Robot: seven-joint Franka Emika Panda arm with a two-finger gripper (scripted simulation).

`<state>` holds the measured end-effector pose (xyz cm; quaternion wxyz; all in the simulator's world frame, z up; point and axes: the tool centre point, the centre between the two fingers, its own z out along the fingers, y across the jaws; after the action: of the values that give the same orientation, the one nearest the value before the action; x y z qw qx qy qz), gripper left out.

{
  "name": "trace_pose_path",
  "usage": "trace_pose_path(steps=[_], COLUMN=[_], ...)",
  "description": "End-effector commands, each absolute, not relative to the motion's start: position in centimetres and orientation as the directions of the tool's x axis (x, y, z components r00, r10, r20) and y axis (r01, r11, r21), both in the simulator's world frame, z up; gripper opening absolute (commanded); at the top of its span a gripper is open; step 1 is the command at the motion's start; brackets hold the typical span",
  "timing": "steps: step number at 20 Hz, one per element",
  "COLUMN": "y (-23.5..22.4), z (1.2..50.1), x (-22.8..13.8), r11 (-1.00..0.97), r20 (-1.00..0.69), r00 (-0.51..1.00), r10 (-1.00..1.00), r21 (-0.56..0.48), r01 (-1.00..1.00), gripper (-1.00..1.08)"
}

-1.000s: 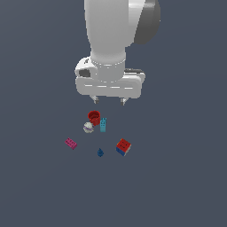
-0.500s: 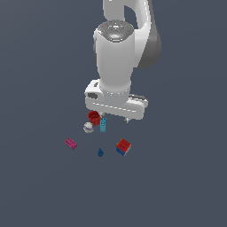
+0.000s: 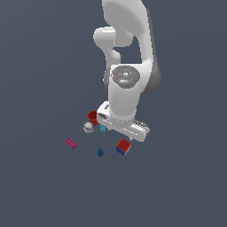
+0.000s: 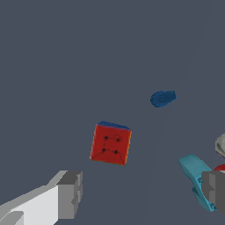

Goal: Pick up a designated object from a clutter of objects.

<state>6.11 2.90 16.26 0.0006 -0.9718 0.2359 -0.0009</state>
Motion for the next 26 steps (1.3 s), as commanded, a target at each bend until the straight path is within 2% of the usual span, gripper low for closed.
trace_pose_path(steps=[1, 10, 26], y=[3.5, 4.8, 5.1], z=[14.2, 9.5, 6.2], x=[6.4, 6.8, 6.8], r11=[-0.864, -0.8, -0.785], r20=[0.001, 0.0, -0.001], r00=[0.864, 0.8, 0.785], r10=[-0.503, -0.6, -0.62], r21=[-0.002, 0.0, 0.0], r01=[-0.503, -0.6, -0.62], gripper=[1.0, 1.0, 1.0])
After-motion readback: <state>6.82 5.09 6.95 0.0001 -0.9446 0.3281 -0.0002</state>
